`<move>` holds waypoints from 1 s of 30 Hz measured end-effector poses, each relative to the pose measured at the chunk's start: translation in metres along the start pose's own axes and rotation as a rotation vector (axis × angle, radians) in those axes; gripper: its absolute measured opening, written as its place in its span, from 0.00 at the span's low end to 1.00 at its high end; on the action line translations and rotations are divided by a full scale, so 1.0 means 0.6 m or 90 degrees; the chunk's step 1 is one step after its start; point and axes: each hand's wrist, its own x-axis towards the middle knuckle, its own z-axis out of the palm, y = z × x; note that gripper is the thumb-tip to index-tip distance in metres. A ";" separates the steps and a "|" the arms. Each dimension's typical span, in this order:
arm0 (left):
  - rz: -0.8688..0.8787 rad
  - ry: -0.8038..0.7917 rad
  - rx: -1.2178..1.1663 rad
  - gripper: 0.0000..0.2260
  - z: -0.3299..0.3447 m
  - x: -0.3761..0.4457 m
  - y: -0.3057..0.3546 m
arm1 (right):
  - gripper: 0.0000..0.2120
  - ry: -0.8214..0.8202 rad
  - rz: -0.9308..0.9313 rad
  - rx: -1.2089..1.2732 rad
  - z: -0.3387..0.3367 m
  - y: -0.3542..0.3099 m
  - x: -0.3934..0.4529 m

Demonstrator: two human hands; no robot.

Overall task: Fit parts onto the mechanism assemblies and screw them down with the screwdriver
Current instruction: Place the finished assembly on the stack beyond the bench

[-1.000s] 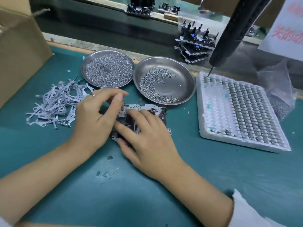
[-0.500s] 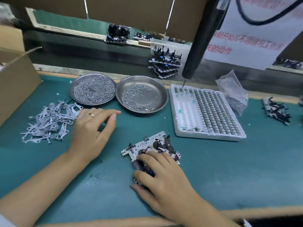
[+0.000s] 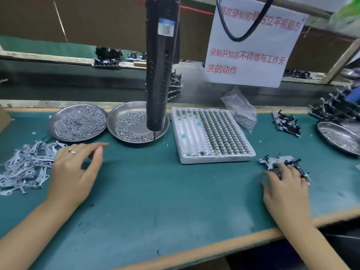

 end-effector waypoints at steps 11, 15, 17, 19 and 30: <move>0.051 -0.032 0.057 0.15 0.007 0.060 0.023 | 0.06 -0.016 -0.370 0.517 0.001 -0.290 0.035; 0.032 -0.072 0.031 0.13 0.034 0.149 0.032 | 0.04 -0.077 -0.313 0.598 0.013 -0.380 0.076; -0.002 -0.108 0.026 0.11 0.062 0.191 0.026 | 0.04 -0.145 -0.275 0.628 0.029 -0.397 0.087; -0.044 -0.140 0.045 0.11 0.100 0.232 0.019 | 0.03 -0.180 -0.240 0.660 0.044 -0.399 0.092; -0.068 -0.418 0.116 0.24 0.306 0.416 -0.010 | 0.04 -0.231 -0.183 0.747 0.074 -0.393 0.105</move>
